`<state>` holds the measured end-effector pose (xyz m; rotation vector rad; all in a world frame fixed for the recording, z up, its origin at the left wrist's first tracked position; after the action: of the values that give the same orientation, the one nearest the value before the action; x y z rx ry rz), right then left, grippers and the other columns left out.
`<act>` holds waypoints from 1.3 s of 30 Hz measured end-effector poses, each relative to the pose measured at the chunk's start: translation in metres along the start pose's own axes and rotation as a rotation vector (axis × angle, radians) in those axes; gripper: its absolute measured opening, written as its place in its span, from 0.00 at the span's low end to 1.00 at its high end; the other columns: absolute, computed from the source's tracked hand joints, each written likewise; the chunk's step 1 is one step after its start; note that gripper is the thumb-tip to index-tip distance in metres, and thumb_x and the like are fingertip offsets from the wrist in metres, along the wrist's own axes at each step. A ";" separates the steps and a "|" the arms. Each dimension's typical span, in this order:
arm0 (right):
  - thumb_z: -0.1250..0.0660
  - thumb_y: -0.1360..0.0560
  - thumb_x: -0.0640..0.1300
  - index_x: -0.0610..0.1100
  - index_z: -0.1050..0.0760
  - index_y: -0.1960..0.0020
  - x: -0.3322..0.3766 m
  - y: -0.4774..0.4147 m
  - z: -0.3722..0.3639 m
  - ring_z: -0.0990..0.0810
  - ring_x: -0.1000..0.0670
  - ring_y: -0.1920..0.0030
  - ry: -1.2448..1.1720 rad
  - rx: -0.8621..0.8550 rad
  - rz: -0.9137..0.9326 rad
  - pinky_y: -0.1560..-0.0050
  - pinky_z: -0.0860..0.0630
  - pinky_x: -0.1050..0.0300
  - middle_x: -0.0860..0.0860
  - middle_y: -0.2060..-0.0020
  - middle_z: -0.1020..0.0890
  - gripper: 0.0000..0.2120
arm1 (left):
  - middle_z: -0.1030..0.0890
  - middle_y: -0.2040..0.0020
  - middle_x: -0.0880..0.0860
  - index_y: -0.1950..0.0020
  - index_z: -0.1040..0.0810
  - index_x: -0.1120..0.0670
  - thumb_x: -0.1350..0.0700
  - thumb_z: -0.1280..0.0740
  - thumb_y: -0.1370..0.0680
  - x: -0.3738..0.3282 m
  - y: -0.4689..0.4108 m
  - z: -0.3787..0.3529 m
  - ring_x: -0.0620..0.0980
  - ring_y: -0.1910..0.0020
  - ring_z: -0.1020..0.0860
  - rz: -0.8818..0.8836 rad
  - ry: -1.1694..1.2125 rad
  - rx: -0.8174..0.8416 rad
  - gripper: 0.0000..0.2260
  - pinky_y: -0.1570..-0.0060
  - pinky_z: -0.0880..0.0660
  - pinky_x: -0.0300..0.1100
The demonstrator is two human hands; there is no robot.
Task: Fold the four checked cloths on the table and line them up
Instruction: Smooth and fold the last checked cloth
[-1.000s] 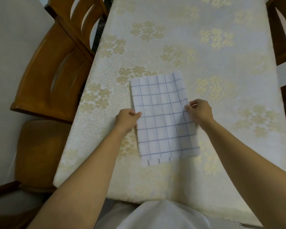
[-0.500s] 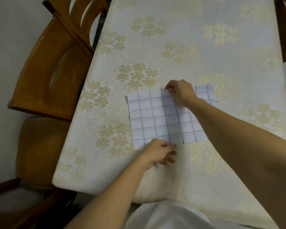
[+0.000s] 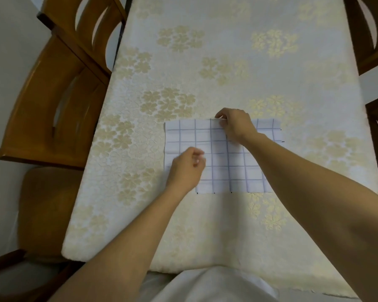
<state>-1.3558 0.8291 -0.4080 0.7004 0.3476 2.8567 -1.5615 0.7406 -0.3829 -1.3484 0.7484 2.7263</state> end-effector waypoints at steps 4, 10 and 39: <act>0.38 0.18 0.44 0.42 0.33 0.25 -0.011 0.011 0.004 0.28 0.39 0.33 0.090 -0.237 0.081 0.32 0.34 0.43 0.43 0.32 0.24 0.22 | 0.30 0.25 0.53 0.22 0.33 0.54 0.53 0.39 0.15 -0.024 -0.041 -0.018 0.53 0.25 0.34 -0.353 -0.441 -0.009 0.21 0.25 0.38 0.49; 0.49 0.16 0.42 0.37 0.39 0.22 -0.023 0.049 -0.018 0.38 0.39 0.23 0.080 -0.274 0.178 0.21 0.45 0.43 0.40 0.24 0.33 0.24 | 0.52 0.16 0.54 0.16 0.53 0.56 0.58 0.45 0.15 -0.028 -0.077 -0.053 0.56 0.18 0.57 -0.384 -0.802 -0.006 0.29 0.20 0.59 0.53; 0.60 0.16 0.63 0.50 0.64 0.18 -0.061 0.077 -0.044 0.65 0.49 0.20 0.236 -0.043 0.090 0.20 0.61 0.47 0.51 0.19 0.62 0.32 | 0.63 0.17 0.48 0.17 0.60 0.43 0.32 0.57 0.18 0.027 -0.062 -0.039 0.54 0.18 0.64 -0.228 -0.829 -0.097 0.32 0.21 0.61 0.57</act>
<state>-1.3328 0.7341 -0.4517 0.3795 0.2921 3.0292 -1.5362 0.7736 -0.4493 -0.1913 0.3587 2.7577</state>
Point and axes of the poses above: each hand's wrist, its own y-axis away from the middle knuckle, its own z-axis out of the back of the hand, x = y × z, the point moved 3 cm from there along -y, towards the middle knuckle
